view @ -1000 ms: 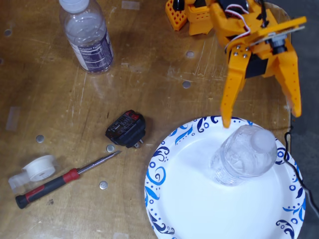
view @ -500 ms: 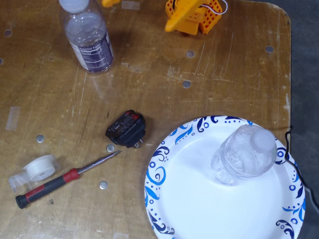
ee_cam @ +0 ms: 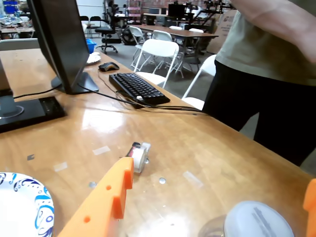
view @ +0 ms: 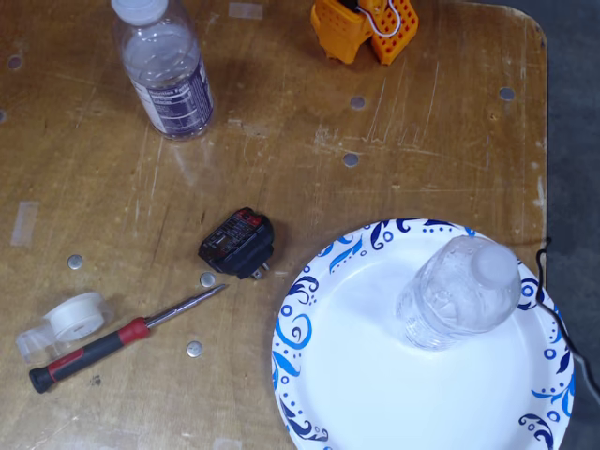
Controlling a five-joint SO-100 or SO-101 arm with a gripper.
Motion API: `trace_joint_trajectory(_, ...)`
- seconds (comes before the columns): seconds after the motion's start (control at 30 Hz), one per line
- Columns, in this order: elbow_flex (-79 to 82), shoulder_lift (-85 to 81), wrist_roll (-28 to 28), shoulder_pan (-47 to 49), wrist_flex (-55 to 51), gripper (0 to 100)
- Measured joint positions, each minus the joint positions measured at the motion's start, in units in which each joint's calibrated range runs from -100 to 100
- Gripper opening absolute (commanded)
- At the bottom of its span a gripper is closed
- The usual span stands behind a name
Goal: Move the bottles to the plate
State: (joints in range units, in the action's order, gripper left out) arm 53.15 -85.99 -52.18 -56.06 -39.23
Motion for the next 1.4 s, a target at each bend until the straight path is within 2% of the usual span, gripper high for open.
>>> trace_joint_trajectory(0.37, 22.30, -11.66, -1.46, -7.29, 9.70, 36)
trace_joint_trajectory(0.73, 24.10, -12.25, -1.35, -17.32, 9.87, 36)
trace_joint_trajectory(0.87, 26.26, -12.16, -1.46, -17.78, 11.91, 36)
trace_joint_trajectory(1.1, 33.09, -12.16, -1.67, -17.78, 22.55, 36)
trace_joint_trajectory(1.4, 33.36, -12.16, -1.88, -17.78, 23.66, 36)
